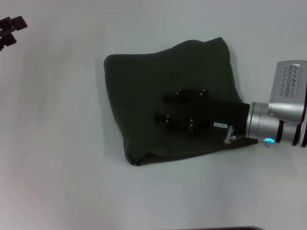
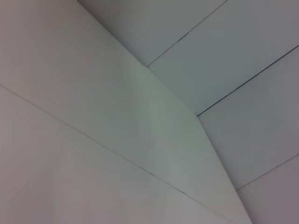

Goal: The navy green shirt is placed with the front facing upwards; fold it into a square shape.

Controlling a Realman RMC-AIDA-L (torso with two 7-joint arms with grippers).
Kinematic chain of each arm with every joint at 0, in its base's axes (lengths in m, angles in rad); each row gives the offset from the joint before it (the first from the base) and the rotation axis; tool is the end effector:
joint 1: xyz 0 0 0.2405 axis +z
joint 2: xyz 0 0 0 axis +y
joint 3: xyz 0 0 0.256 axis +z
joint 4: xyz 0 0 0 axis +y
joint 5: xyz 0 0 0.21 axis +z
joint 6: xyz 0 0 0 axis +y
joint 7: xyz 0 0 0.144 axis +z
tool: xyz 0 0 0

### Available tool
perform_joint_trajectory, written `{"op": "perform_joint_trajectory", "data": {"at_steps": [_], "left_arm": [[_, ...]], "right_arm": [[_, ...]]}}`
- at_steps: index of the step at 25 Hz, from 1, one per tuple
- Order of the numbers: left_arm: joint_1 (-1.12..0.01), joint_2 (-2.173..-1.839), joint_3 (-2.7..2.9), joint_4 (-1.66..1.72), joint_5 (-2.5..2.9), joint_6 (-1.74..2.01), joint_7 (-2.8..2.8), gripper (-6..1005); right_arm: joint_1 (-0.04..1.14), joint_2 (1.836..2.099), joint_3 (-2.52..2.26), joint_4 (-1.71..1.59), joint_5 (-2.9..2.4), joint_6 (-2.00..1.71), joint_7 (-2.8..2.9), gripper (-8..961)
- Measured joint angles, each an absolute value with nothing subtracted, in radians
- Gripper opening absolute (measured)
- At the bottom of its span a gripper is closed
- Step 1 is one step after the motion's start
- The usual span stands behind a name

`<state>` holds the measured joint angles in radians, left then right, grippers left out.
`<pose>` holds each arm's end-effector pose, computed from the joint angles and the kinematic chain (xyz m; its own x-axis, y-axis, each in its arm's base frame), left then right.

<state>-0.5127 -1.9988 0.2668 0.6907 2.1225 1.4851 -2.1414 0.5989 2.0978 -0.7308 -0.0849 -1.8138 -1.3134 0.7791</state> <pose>-0.3257 0.3439 0.0874 0.0731 0.6801 0.7295 0.9673 -0.2264 0.1141 0.2669 0.2939 -0.0993 0.8072 -0.2269 -0.5449 -0.3878 -0.8998 -0.1997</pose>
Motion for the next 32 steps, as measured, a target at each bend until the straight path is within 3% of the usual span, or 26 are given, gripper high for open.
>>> {"op": "perform_joint_trajectory", "data": {"at_steps": [19,24,32], "left_arm": [[-0.503,-2.001,0.267,0.684,2.123,1.483,-2.138,829],[-0.499,-2.001,0.267,0.684,2.123,1.483,-2.139,828],[-0.495,-1.999,0.251,0.684,2.123,1.481,-2.134,828]], "right_arm": [[0.536,2.089,-0.45,-0.191,-1.763,-1.094,0.779,563],[0.535,2.081,-0.511,-0.225,-1.808,-1.273,0.834,563],[0.576,2.093,-0.661,-0.216,-1.84,-1.488,0.905,563]]}}
